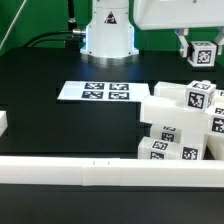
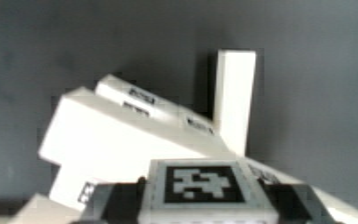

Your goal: Assemble chair

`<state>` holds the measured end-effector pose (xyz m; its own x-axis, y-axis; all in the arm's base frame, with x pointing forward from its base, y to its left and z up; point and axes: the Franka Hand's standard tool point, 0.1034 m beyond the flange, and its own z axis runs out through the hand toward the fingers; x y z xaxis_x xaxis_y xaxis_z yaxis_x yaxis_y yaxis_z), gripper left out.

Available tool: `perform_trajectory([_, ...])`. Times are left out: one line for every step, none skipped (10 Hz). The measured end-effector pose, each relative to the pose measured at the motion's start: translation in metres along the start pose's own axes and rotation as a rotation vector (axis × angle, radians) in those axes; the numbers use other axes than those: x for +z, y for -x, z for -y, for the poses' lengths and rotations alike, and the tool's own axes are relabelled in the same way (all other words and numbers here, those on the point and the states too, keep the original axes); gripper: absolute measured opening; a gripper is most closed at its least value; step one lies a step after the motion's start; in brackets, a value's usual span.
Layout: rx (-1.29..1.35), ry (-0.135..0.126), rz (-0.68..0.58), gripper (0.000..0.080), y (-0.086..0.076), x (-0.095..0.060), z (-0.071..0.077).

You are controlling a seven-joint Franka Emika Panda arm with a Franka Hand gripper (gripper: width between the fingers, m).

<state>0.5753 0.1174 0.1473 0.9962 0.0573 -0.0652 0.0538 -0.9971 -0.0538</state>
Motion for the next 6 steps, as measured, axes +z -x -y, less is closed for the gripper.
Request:
perform_trajectory([-0.004,0.000,-0.012,0.0282,-0.012,0.001,0.003])
perform_trajectory([-0.002,0.000,-0.009,0.0282,-0.010,0.001,0.002])
perform_trajectory([-0.002,0.000,-0.007,0.0282,-0.009,0.002,0.002])
perform_trajectory([-0.002,0.000,-0.006,0.0282,-0.009,0.003,0.002])
perform_trajectory([-0.003,0.001,-0.009,0.0282,-0.008,0.005,0.002])
perform_trajectory([-0.007,0.003,-0.006,0.0282,-0.002,0.013,0.004])
